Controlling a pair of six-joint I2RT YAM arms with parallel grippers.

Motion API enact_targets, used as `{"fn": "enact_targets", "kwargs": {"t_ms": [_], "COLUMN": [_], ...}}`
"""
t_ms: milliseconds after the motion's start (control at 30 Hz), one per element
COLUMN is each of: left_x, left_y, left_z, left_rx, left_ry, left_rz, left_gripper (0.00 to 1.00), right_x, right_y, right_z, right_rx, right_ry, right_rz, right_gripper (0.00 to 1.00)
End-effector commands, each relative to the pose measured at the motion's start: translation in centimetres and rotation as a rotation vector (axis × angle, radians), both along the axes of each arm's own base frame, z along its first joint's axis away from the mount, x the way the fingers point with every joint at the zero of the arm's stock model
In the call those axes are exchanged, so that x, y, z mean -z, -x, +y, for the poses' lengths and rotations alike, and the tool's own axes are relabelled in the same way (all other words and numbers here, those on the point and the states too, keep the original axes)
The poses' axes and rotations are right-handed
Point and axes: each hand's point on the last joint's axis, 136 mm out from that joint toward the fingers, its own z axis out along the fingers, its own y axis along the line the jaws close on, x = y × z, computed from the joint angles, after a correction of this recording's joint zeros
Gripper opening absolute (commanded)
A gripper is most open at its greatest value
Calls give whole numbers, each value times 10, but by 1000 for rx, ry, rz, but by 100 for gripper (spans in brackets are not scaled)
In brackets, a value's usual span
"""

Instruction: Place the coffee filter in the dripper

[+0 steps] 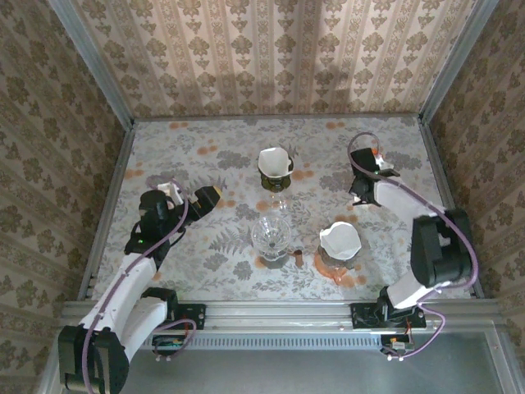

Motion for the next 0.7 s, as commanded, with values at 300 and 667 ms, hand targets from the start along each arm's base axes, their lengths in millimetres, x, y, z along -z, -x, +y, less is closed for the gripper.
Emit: {"fn": "enact_targets", "kwargs": {"t_ms": [300,667], "left_x": [-35,-62], "left_y": [2,9], "left_z": [-2,-11], "left_rx": [29,113], "left_ry": [25,-3], "left_rz": [-79,-151], "left_gripper": [100,100], "right_x": [-150,-204], "right_y": [64,147], "right_z": [40,207], "right_rx": [-240,-925], "right_ry": [-109,-382], "right_rz": [-308,25], "right_gripper": [0,0]}}
